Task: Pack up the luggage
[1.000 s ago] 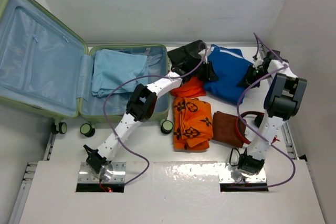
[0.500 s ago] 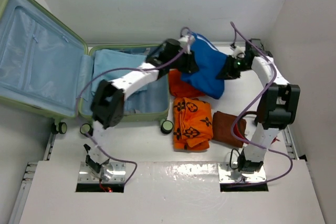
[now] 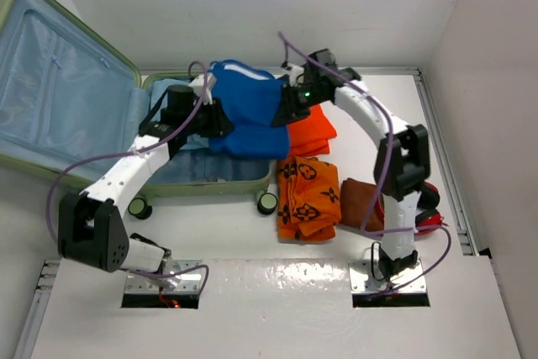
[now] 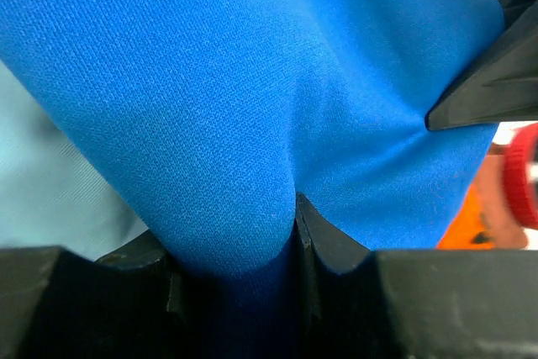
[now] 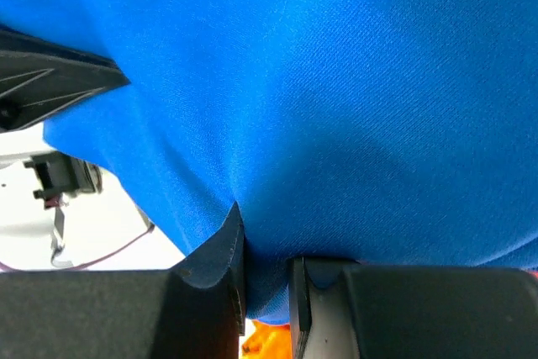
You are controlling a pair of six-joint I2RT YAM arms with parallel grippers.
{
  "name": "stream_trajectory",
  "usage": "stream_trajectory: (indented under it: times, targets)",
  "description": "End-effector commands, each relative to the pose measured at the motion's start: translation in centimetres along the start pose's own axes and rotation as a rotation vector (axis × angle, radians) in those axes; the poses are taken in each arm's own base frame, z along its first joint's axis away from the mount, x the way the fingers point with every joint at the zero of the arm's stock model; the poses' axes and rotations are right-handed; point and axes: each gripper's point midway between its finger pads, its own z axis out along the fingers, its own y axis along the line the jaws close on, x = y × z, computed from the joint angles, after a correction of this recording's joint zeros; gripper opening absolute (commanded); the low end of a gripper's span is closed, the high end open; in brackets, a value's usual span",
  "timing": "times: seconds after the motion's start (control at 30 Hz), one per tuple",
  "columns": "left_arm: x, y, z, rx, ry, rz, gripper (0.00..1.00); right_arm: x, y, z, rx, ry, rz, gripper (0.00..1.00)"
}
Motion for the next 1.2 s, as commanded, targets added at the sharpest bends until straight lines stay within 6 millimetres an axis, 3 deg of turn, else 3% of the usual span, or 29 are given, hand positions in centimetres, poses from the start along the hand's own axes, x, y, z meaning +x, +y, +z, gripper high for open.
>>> stream_trajectory:
  times: [0.0,0.07,0.2,0.3,0.43,0.57,0.77,0.87,1.0,1.17]
  targets:
    - [0.1,3.1,-2.8,-0.116,-0.031,0.047,0.0,-1.1,1.7,4.0,-0.049,0.024,-0.078,0.0]
    - [1.8,5.8,-3.3,-0.197,0.006,0.029,0.0,-0.5,2.7,6.1,-0.045,0.053,-0.1,0.0]
    - [4.6,10.0,-4.7,-0.319,0.08,0.024,0.0,-0.4,1.5,10.5,-0.019,0.093,-0.08,0.0]
    - [5.5,13.5,-6.2,-0.43,0.107,0.004,0.0,0.3,1.6,12.2,-0.019,0.111,-0.086,0.0]
    - [4.9,16.7,-9.6,-0.533,0.082,0.007,0.0,1.2,4.3,13.2,-0.065,0.115,-0.153,0.0]
    - [5.8,19.5,-12.9,-0.643,0.126,0.019,0.0,2.1,7.3,13.9,-0.114,0.118,-0.245,0.0]
    - [8.5,24.2,-17.3,-0.822,0.212,-0.008,0.0,3.0,8.5,15.9,-0.132,0.13,-0.308,0.01]
    - [9.5,26.6,-19.2,-0.912,0.246,-0.034,0.0,3.0,8.1,17.5,-0.124,0.129,-0.296,0.08]
    - [10.8,29.4,-20.1,-1.004,0.289,-0.067,0.0,2.6,7.0,19.3,-0.083,0.107,-0.26,0.11]
    - [11.4,32.1,-19.3,-1.064,0.304,-0.097,0.0,2.8,5.9,21.5,-0.03,0.091,-0.28,0.17]
